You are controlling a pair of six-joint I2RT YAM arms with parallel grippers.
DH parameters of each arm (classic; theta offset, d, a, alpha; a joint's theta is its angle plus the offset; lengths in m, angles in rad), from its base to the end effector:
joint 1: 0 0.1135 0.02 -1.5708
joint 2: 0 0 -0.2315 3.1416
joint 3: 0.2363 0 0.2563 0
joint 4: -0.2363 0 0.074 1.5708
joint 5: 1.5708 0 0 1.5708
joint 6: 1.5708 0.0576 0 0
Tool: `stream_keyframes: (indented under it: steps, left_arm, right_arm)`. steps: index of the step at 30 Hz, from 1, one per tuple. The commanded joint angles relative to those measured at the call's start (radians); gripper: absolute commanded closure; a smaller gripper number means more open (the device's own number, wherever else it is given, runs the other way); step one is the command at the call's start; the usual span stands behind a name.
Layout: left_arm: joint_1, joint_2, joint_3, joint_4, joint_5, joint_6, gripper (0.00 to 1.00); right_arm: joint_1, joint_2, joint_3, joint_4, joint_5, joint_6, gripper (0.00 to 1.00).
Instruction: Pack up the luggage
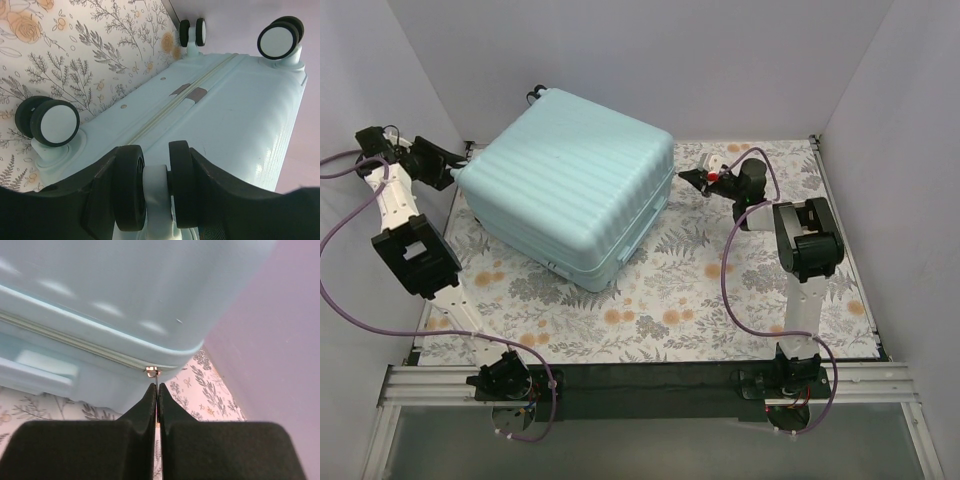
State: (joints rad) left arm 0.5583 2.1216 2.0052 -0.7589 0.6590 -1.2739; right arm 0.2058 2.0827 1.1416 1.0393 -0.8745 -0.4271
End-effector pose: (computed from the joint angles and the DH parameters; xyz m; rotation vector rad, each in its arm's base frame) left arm 0.4192 0.2202 0.2496 -1.7891 1.7629 -1.1149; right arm 0.4207 0.1330 0.1602 -1.0865 1.0710 0.4647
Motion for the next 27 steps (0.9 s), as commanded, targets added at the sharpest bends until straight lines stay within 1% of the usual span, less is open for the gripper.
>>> stream_keyframes:
  steps: [1,2,3,5,6,9,10,14,18,20,23,25,27]
  left_arm:
    - [-0.063,0.116,0.111,0.165,-0.010,0.191,1.00]
    - [-0.073,0.151,0.162,0.144,-0.004,0.226,1.00]
    - [-0.078,0.168,0.188,0.106,-0.002,0.231,1.00]
    - [-0.086,0.181,0.188,0.107,0.019,0.232,1.00]
    - [-0.090,0.184,0.187,0.107,0.036,0.251,1.00]
    - [-0.119,0.201,0.187,0.096,0.050,0.289,1.00]
    - [-0.127,0.210,0.197,0.090,0.041,0.316,1.00]
    - [-0.161,0.270,0.257,0.064,0.019,0.353,1.00]
    - [-0.186,0.305,0.277,0.055,-0.033,0.395,1.00]
    - [-0.196,0.308,0.276,0.053,-0.061,0.412,1.00]
    - [-0.207,0.301,0.264,0.055,-0.071,0.438,1.00]
    - [-0.215,0.298,0.259,0.059,-0.073,0.455,1.00]
    - [-0.227,0.302,0.264,0.063,-0.071,0.465,1.00]
  right_arm:
    - [-0.049,0.066,0.144,0.053,0.144,-0.050,0.99]
    - [-0.051,0.088,0.171,0.053,0.153,-0.056,0.99]
    - [-0.054,0.111,0.235,0.053,0.154,-0.059,0.99]
    - [-0.065,0.178,0.297,0.050,0.144,-0.055,0.99]
    - [-0.071,0.201,0.364,0.048,0.140,-0.053,0.99]
    - [-0.077,0.284,0.450,0.051,0.103,-0.038,0.99]
    - [-0.078,0.319,0.498,0.053,0.091,-0.027,0.99]
    - [-0.074,0.402,0.599,0.122,0.033,0.048,0.99]
    - [-0.080,0.516,0.728,0.157,0.048,0.085,0.99]
    - [-0.088,0.542,0.785,0.157,0.068,0.090,0.99]
    - [-0.101,0.556,0.820,0.140,0.091,0.085,0.99]
    - [-0.106,0.580,0.854,0.148,0.072,0.114,0.99]
    - [-0.100,0.620,0.906,0.209,0.043,0.155,0.99]
